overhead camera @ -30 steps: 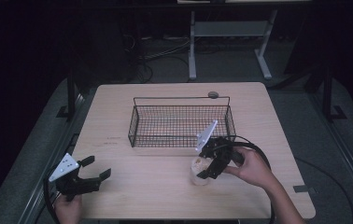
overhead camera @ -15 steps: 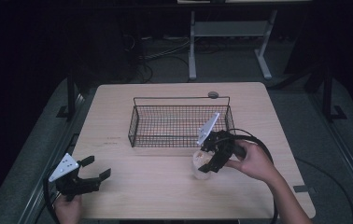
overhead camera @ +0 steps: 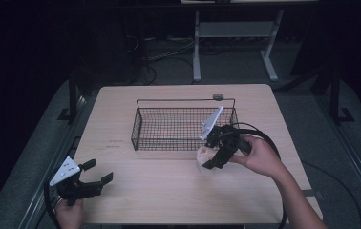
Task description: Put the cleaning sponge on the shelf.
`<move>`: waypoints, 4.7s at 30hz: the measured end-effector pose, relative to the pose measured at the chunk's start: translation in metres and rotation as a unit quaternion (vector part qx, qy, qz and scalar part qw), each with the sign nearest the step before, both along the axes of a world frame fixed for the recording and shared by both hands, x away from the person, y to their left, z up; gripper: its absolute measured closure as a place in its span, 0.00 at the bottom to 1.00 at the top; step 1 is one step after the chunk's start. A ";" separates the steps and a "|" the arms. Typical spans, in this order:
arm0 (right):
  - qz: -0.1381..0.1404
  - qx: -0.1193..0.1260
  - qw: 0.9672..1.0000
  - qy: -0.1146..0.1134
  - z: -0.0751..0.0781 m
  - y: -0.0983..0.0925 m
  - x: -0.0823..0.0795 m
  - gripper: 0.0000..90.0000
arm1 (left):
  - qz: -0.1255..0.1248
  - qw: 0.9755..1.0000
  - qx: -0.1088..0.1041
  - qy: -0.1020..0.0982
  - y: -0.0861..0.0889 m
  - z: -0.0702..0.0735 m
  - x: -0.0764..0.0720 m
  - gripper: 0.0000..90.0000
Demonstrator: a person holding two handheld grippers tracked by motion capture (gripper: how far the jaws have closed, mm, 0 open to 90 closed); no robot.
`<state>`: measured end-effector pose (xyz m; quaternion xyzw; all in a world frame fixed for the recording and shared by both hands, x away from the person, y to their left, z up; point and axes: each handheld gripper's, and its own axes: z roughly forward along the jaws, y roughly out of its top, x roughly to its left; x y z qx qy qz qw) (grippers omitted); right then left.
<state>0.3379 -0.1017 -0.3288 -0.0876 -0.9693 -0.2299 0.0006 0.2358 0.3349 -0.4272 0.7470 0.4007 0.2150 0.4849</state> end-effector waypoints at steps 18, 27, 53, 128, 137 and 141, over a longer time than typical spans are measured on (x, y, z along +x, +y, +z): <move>-0.004 0.000 1.000 0.003 0.012 0.005 0.018 0.32 | 0.001 1.000 -0.003 0.001 0.001 0.000 0.001 0.15; -0.004 -0.005 1.000 0.002 0.021 0.009 0.031 0.32 | -0.002 1.000 -0.003 0.002 -0.001 -0.001 0.001 0.15; -0.022 -0.005 1.000 0.001 0.044 0.018 0.068 0.32 | 0.003 1.000 -0.007 0.002 0.002 -0.001 0.001 0.15; -0.111 -0.020 0.992 0.059 -0.032 0.005 0.148 0.32 | 0.001 1.000 -0.009 0.004 0.003 -0.002 0.002 0.15; -0.103 -0.017 0.992 0.065 -0.045 0.011 0.144 0.32 | 0.002 1.000 -0.014 0.004 0.004 -0.002 0.002 0.15; -0.103 -0.017 0.993 0.063 -0.050 0.012 0.143 0.32 | 0.002 1.000 -0.011 0.001 0.004 -0.001 0.001 0.15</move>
